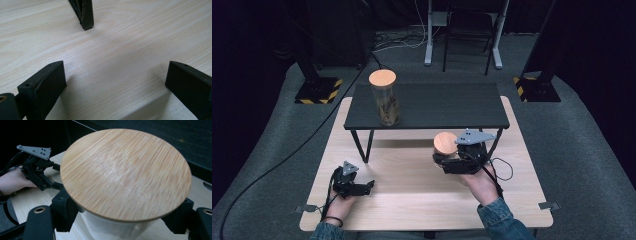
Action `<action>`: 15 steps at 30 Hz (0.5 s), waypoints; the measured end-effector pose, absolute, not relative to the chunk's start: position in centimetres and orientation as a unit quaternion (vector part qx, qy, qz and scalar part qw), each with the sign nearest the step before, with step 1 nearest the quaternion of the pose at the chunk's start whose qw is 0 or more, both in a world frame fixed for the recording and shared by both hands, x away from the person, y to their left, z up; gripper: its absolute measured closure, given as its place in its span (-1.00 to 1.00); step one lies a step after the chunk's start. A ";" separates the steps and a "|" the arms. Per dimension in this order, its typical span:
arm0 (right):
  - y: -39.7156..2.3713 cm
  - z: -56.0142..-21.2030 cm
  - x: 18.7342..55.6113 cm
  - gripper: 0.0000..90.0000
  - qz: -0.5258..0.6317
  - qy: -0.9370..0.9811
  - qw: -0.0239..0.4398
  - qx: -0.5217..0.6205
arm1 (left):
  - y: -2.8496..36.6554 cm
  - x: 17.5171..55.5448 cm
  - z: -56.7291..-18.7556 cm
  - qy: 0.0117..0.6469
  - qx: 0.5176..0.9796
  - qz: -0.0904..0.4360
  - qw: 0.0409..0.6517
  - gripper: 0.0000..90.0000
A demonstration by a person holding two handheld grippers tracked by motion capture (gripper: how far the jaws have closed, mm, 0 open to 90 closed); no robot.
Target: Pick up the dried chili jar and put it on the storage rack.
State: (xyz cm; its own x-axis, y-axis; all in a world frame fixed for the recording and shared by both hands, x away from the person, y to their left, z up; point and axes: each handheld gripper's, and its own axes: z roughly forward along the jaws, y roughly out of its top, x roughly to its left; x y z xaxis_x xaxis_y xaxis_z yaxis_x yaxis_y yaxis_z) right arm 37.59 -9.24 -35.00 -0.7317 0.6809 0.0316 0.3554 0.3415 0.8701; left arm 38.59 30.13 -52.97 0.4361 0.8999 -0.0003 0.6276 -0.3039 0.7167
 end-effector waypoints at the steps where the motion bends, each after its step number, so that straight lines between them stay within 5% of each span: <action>1: -9.2 -34.8 37.7 -0.44 0.474 0.801 0.172 0.323 | 30.1 38.6 -53.0 0.489 0.781 0.206 0.329 -0.94; 15: -8.7 -32.5 38.8 -0.44 0.473 0.802 0.184 0.315 | 30.1 38.6 -53.0 0.489 0.780 0.206 0.330 -0.94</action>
State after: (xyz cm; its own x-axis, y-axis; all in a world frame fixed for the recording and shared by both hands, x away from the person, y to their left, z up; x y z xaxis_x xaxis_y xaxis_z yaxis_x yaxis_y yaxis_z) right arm 38.75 -8.67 -32.49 -0.7334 0.6798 0.0026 0.3313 0.3541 0.8746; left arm 38.59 30.13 -52.97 0.4357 0.9001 -0.0007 0.6278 -0.3034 0.7168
